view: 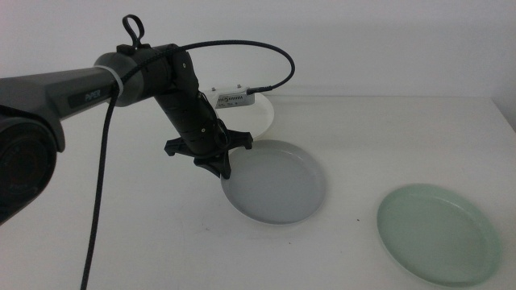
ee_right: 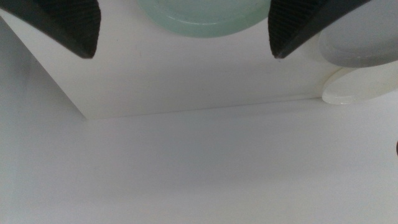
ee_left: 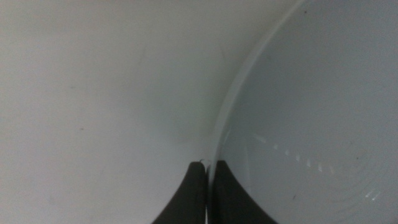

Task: Stack the three bowls on top of each other.

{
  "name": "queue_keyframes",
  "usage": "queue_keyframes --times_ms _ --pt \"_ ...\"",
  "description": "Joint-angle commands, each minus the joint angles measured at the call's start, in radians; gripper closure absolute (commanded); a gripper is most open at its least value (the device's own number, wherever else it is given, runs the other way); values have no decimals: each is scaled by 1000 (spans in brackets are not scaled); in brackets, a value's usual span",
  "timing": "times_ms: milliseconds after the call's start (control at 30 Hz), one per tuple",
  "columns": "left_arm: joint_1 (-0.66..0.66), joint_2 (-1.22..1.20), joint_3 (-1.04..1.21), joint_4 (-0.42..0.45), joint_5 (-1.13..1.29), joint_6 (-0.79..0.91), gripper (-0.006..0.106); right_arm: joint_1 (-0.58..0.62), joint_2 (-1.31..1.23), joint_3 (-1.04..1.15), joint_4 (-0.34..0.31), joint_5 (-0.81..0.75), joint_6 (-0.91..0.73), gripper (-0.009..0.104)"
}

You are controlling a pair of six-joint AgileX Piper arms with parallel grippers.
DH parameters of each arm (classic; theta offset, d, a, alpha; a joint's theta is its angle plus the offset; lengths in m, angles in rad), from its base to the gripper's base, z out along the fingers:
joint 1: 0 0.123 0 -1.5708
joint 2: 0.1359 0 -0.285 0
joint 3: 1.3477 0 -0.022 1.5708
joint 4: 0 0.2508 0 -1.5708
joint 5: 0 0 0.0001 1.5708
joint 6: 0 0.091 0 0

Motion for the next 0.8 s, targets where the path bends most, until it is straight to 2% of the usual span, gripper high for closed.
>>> queue_keyframes --times_ms 0,100,300,400,500,600,667,767 --pt "-2 -2 -5 -16 6 -7 102 -5 -4 4 -5 -10 -5 2" --pt "-2 -2 -5 -14 6 -7 100 -5 -4 4 -5 -10 -5 2" --pt "-2 -2 -5 -12 12 -7 80 -5 -4 4 -5 -10 -5 2" --pt "-2 -2 -5 6 20 -7 65 -5 -4 4 -5 -10 -5 2" --pt "-2 -2 -5 17 48 -7 46 -5 -4 4 -5 -10 -5 2" --pt "5 -12 -5 14 67 -7 23 -5 -4 4 -5 -10 -5 2" --pt "15 -28 -5 -18 85 28 6 -5 -4 4 -5 -10 -5 2" --pt "30 -73 -5 -33 121 63 7 -5 -4 4 -5 -10 -5 2"
